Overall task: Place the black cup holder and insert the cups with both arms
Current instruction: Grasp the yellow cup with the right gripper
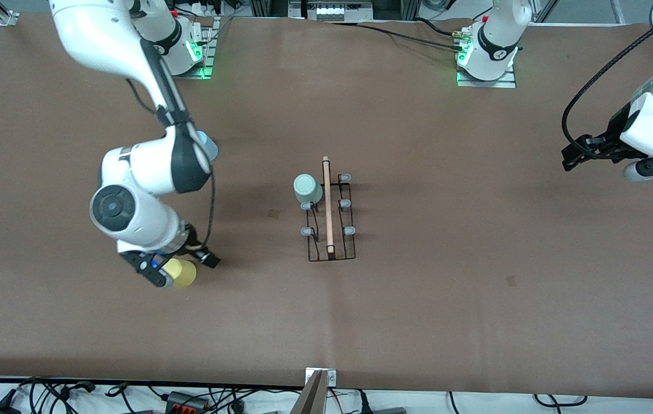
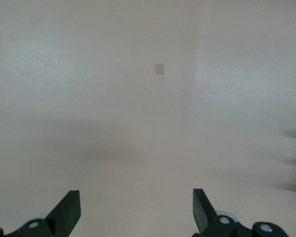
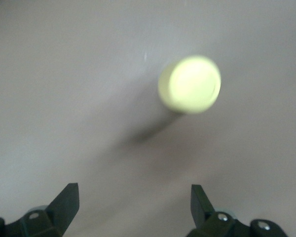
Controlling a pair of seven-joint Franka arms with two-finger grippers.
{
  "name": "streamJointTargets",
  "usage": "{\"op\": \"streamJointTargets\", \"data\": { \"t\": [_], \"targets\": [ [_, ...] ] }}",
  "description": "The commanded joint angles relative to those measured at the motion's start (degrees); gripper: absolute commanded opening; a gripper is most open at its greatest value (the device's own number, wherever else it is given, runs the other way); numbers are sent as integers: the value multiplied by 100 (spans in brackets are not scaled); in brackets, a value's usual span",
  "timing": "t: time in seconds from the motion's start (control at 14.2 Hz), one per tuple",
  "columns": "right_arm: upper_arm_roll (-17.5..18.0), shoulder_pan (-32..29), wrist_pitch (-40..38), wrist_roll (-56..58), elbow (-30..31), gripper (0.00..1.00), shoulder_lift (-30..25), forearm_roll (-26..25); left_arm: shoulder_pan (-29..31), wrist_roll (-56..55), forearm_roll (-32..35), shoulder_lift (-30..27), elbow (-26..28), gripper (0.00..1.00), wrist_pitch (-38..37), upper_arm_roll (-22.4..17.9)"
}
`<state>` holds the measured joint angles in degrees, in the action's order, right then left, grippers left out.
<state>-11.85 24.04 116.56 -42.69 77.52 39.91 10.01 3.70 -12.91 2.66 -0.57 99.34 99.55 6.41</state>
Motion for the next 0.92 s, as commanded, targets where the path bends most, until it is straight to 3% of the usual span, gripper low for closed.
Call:
{"op": "streamJointTargets", "data": {
  "t": [0.0, 0.35, 0.49, 0.85],
  "targets": [
    [60, -312, 226, 1189, -166, 100, 262, -95, -80, 87, -12, -66, -72, 100, 29, -78],
    [60, -594, 552, 2614, -175, 100, 473, -104, -71, 8, -11, -57, -81, 100, -23, -70],
    [60, -664, 596, 3133, -184, 100, 596, -104, -63, -18, -335, -66, -90, 100, -41, -70],
    [77, -708, 710, 3645, -482, 100, 974, -87, -54, -18, -328, -31, -90, 100, -217, -140]
  ]
}}
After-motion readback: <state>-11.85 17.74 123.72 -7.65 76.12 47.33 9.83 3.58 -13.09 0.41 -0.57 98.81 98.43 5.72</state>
